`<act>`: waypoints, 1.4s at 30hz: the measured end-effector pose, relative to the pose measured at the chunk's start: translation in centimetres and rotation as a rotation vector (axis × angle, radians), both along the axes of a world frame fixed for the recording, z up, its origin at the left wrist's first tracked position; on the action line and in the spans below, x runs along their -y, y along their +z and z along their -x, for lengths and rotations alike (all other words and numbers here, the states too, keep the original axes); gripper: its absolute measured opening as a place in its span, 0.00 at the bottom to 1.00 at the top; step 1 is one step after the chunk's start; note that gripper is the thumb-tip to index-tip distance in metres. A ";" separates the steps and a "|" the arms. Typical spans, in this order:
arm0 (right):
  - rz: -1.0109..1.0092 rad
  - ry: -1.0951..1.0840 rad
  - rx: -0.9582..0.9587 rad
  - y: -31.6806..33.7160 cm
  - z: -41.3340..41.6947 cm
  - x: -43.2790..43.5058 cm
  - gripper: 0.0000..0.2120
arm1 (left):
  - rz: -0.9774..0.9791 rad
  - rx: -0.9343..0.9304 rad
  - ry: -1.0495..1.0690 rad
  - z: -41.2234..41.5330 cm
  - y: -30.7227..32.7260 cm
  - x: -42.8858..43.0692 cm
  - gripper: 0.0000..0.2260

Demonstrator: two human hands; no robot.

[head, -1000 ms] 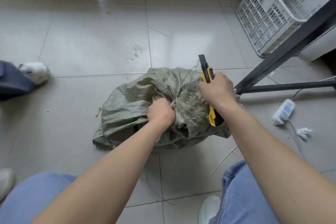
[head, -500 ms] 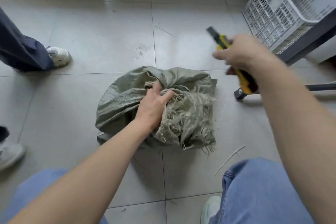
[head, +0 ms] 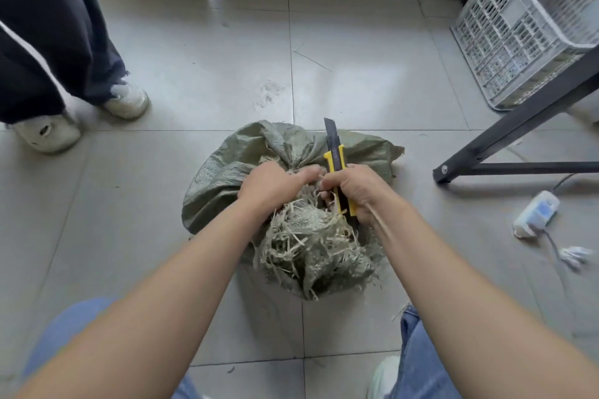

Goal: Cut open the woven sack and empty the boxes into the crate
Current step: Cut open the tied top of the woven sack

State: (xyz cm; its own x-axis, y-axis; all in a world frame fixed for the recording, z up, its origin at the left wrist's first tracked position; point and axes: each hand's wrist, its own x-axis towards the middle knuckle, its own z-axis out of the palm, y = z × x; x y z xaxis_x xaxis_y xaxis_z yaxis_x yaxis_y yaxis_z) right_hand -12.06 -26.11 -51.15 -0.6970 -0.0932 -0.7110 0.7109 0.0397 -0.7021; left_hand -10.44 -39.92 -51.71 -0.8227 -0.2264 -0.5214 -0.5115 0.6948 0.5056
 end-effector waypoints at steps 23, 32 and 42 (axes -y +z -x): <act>-0.160 0.072 -0.143 -1.1 -1.6 1.5 0.08 | -0.170 -0.191 0.229 -2.4 -1.5 0.2 0.14; -0.317 0.135 -0.317 -0.7 -0.3 1.3 0.12 | 0.138 -0.189 -0.051 -3.5 0.3 -0.7 0.21; -0.601 0.291 -0.539 0.9 0.4 1.0 0.11 | -0.394 -0.146 0.090 -2.7 0.0 0.4 0.03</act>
